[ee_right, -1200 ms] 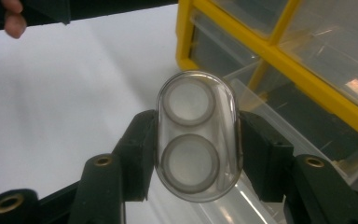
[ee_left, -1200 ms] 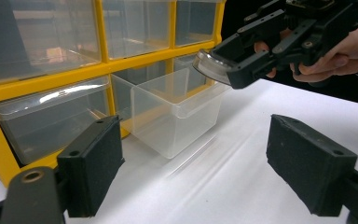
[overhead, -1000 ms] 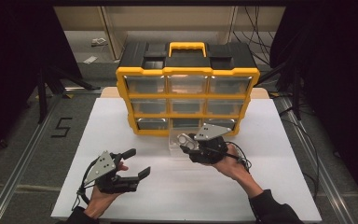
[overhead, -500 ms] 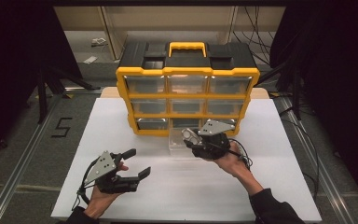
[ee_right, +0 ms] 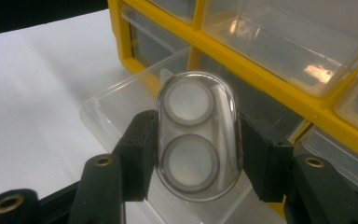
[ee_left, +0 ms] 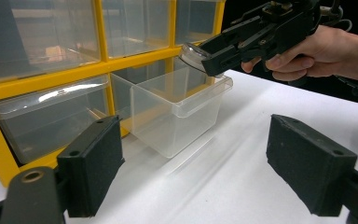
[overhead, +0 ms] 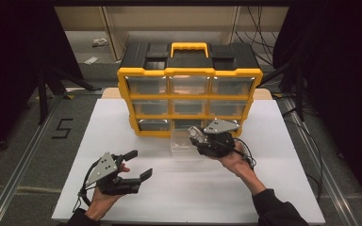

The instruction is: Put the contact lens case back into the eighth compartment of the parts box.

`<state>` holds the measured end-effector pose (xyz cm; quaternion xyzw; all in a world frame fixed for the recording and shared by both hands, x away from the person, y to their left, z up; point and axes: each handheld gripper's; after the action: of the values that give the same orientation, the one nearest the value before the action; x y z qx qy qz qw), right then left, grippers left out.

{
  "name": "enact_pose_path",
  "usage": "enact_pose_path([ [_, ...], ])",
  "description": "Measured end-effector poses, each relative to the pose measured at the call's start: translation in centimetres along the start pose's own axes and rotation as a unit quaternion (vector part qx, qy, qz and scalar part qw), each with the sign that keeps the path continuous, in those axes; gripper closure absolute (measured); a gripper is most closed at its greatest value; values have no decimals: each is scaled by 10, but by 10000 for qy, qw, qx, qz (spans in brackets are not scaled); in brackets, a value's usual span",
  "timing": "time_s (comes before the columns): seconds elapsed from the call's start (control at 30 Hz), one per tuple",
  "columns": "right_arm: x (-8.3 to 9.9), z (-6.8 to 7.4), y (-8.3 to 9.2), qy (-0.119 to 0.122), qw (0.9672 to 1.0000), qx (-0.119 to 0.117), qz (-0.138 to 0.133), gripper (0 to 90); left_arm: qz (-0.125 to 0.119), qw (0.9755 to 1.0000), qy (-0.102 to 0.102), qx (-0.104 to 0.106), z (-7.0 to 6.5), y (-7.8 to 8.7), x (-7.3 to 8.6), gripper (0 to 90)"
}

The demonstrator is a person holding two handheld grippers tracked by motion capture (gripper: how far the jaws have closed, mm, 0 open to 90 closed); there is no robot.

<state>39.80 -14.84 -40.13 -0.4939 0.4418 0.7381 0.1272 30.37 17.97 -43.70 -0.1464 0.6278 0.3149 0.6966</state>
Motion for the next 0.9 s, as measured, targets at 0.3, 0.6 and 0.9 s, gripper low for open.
enact_pose_path([
  [0.3, 2, -4, -3, -24, 10000, 51, 9, 496, -11, 10000, -4, -4, 0, 0, 0, 183],
  [0.6, 4, -7, -5, -85, 9999, 77, 99, 495, -6, 10000, -15, -1, 0, 0, 0, 183],
  [0.9, 6, -7, -7, -49, 9998, 119, 163, 491, -5, 10000, -15, 6, 0, 0, 0, 183],
])
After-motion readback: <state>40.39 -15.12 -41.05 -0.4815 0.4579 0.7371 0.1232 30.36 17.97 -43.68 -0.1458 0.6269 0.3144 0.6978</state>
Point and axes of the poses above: each handheld gripper's, and its own axes: y roughly backward along the jaws, x roughly out of its underside, z roughly to its left, and after that the axes turned 15 degrees about -y, right-handed
